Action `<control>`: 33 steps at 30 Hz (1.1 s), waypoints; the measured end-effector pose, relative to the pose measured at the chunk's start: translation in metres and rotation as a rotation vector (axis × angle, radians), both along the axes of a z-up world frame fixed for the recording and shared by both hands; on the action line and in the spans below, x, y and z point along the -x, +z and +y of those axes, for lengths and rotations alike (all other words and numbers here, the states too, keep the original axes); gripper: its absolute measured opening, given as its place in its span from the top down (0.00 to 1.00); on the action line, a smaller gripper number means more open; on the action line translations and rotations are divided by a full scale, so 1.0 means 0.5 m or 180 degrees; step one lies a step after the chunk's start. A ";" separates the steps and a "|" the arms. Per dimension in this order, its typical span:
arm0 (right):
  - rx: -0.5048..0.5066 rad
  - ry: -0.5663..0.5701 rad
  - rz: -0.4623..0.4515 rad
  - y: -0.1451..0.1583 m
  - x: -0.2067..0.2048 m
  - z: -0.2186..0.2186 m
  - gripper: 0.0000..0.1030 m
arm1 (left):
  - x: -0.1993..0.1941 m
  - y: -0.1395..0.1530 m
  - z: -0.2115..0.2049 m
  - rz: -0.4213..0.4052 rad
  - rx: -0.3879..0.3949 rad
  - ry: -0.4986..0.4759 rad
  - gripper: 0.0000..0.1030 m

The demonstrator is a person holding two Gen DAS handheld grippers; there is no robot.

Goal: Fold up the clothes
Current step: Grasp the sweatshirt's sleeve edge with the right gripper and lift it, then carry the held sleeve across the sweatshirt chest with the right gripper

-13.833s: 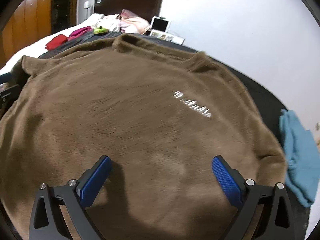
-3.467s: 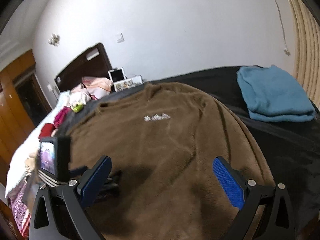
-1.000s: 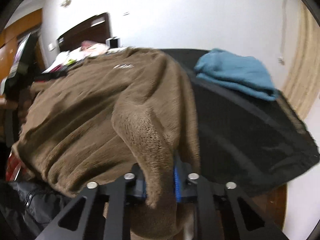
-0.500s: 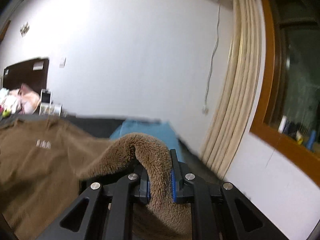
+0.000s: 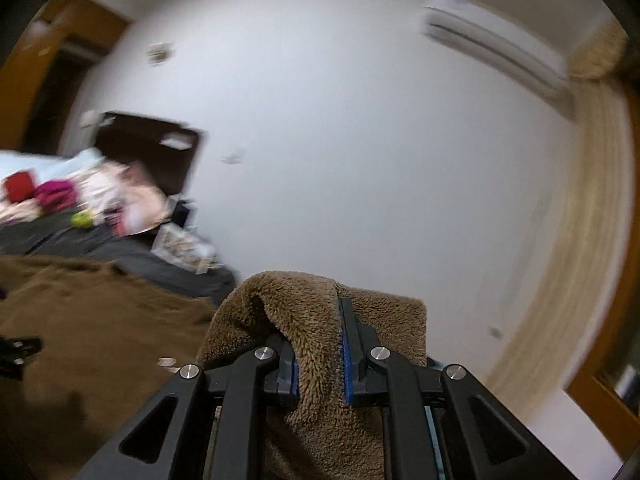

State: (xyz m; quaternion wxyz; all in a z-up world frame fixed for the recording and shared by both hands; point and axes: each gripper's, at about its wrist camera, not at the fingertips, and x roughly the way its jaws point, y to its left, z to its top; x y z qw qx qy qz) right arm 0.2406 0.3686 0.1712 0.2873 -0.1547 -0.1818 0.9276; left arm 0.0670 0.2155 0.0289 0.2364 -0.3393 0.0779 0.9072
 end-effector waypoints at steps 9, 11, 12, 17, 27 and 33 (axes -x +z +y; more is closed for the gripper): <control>0.0199 0.0839 -0.1161 -0.150 0.202 -0.093 0.79 | 0.026 -0.017 -0.017 -0.0136 -0.0116 0.0032 0.00; 0.0169 0.0901 -0.1299 -0.177 0.214 -0.111 0.67 | 0.029 -0.021 -0.017 -0.0156 -0.0129 0.0024 0.00; 0.0142 0.0931 -0.1346 -0.188 0.222 -0.115 0.48 | 0.031 -0.024 -0.017 -0.0172 -0.0131 0.0021 0.00; 0.0026 0.1073 -0.1466 -0.226 0.231 -0.140 0.24 | 0.043 -0.041 -0.012 -0.0271 -0.0114 0.0027 0.00; 0.0178 0.1184 -0.1574 -0.226 0.221 -0.137 0.24 | 0.047 -0.055 -0.006 -0.0357 -0.0081 0.0020 0.00; 0.0122 0.1232 -0.1658 -0.230 0.215 -0.149 0.24 | 0.047 -0.056 -0.006 -0.0373 -0.0091 0.0007 0.00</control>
